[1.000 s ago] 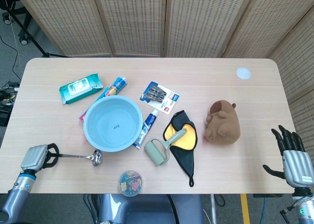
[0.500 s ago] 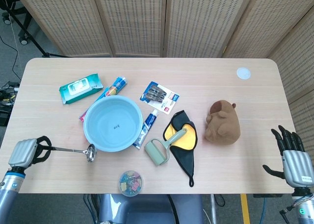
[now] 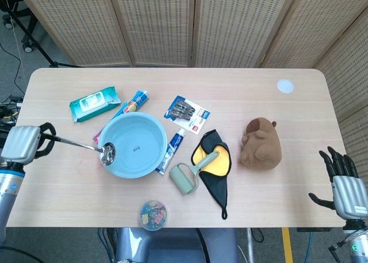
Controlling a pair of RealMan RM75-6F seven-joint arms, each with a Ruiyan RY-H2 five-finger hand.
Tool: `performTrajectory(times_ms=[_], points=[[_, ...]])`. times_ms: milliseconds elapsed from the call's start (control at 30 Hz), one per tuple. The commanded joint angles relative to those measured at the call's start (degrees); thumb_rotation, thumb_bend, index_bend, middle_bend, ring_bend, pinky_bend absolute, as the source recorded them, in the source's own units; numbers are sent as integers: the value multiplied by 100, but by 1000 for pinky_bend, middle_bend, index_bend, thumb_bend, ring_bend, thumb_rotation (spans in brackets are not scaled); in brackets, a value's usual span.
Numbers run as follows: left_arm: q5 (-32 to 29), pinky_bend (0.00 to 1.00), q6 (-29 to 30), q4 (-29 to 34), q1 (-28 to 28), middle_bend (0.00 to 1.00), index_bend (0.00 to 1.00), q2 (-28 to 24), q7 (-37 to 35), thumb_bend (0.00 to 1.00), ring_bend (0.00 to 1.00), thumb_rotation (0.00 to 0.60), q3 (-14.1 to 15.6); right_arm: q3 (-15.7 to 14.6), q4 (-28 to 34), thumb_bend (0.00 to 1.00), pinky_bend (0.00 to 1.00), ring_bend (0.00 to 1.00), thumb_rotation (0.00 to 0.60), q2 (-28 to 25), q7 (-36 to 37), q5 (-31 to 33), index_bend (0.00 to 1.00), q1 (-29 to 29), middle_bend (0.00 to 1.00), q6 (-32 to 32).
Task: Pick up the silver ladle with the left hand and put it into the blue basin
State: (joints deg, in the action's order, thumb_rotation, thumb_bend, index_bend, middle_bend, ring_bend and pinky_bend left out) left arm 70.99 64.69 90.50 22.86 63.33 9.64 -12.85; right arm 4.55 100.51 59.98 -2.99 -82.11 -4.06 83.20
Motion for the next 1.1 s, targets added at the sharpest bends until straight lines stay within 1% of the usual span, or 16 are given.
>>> performTrajectory(times_ms=[33,200,333,400,533,667,800,1100], points=[[-546,744,-262,-42,530,918,854,159,890,602,799,600,-295,21,0,0,0,0,600,-18,31,31,0,3,0,4],[-1120,744,-447,-290,1022,918,855,532,1780,613,799,600,-395,45,-1,0,0,0,600,-54,123,84,0,-1,0,-22],[-1556,744,-557,-607,1391,918,854,924,2265,613,799,600,-461,26,-2,0,0,0,600,-59,156,75,0,-14,0,-71],[-1634,744,-600,-961,1701,918,854,1265,2657,611,799,600,-457,10,-1,0,0,0,600,-53,175,72,0,-28,0,-118],[-1676,744,-480,-1497,2046,918,855,1794,3103,608,799,600,-422,17,-18,0,0,0,600,-55,234,115,0,-48,0,-177],[-1687,744,-404,-1820,2248,918,855,2166,3358,606,799,600,-360,29,-28,0,0,0,600,-74,311,156,0,-58,0,-217],[-1678,744,-367,-2026,2377,918,855,2428,3487,606,799,600,-307,43,-42,0,0,0,600,-101,392,194,0,-62,0,-243],[-1615,744,-337,-2480,2593,918,855,2858,3652,604,799,600,-209,63,-81,0,0,0,600,-114,482,256,0,-85,0,-306]])
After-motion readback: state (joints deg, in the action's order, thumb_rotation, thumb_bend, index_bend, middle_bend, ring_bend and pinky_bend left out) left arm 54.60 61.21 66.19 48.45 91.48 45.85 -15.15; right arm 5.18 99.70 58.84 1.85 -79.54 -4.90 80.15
